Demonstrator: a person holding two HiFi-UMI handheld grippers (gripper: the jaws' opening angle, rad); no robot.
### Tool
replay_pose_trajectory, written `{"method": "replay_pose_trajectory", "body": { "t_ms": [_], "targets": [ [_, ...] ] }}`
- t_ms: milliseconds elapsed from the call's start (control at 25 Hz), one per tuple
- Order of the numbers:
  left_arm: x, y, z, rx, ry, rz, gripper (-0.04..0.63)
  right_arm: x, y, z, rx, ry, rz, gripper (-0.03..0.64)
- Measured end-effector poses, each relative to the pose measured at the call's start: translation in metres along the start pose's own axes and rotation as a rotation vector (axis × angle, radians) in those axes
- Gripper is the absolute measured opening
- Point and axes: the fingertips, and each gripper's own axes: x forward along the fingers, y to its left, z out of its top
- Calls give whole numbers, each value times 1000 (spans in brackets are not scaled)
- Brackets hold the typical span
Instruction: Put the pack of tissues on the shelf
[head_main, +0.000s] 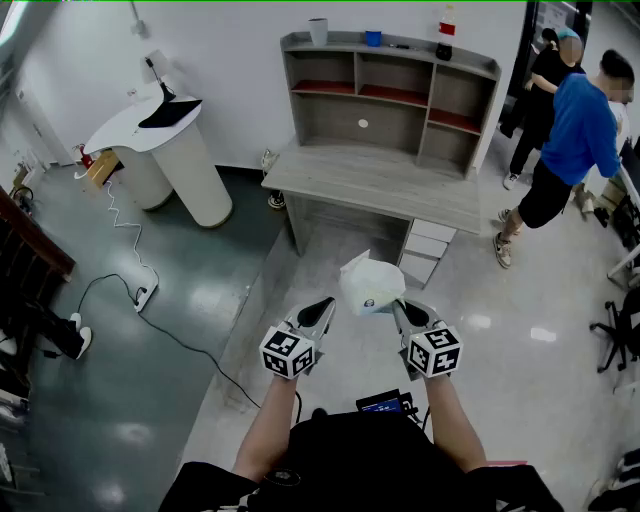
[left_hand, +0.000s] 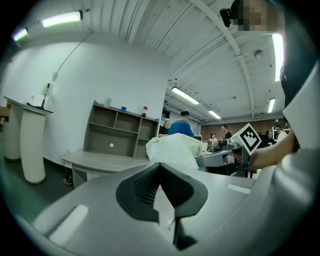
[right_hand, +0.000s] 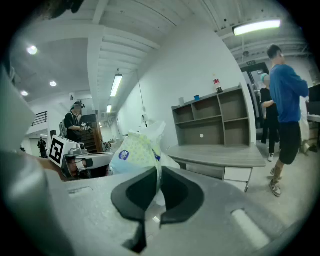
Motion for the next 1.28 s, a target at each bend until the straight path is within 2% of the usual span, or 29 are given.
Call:
{"method": "replay_pose_trajectory", "body": {
  "t_ms": [360,720,1280],
  "targets": [
    [5,4,-3,5,1,-1,2,4,-4,0,-1,-5,-9,6],
    [8,9,-6,13,1,37,2,4,-12,-1,24,-4,-14,6],
    [22,-3,-26,34,63,71,2,-5,-36,-20,81,14,4,6]
  ]
}}
